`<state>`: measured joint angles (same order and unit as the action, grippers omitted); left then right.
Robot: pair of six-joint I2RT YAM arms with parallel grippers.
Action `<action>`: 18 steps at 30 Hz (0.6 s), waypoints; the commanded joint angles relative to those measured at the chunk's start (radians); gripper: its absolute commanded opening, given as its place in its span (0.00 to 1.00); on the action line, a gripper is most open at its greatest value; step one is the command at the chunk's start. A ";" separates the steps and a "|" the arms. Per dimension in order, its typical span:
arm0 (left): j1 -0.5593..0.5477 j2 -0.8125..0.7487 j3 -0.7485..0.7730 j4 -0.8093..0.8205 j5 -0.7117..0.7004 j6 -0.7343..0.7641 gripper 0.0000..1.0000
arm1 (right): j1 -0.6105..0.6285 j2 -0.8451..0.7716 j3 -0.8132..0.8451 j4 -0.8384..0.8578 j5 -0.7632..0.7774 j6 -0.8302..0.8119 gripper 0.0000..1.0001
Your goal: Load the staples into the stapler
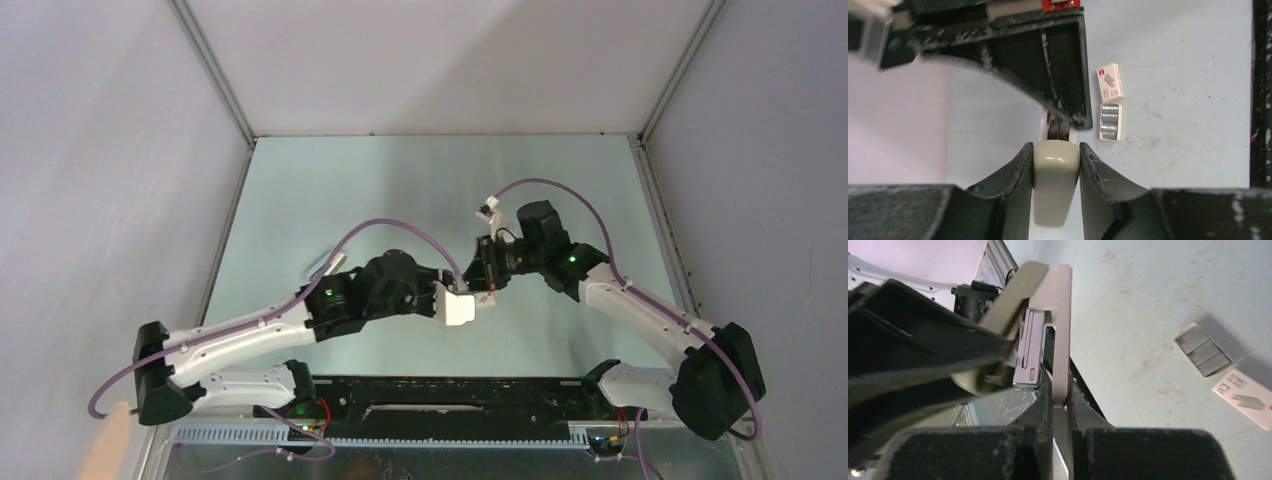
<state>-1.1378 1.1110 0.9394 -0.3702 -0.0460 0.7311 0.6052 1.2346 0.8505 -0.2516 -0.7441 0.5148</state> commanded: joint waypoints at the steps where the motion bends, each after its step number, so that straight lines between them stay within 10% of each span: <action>1: 0.069 -0.135 -0.013 -0.016 0.078 -0.084 0.05 | -0.117 -0.100 -0.036 0.086 -0.116 -0.010 0.00; 18: 0.372 -0.630 -0.456 0.587 0.242 -0.701 0.01 | -0.361 -0.254 -0.256 0.734 -0.473 0.424 0.00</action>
<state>-0.8249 0.5636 0.5629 -0.0303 0.3008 0.2569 0.2745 1.0245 0.6136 0.1825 -1.0973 0.7429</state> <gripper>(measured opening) 0.368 0.074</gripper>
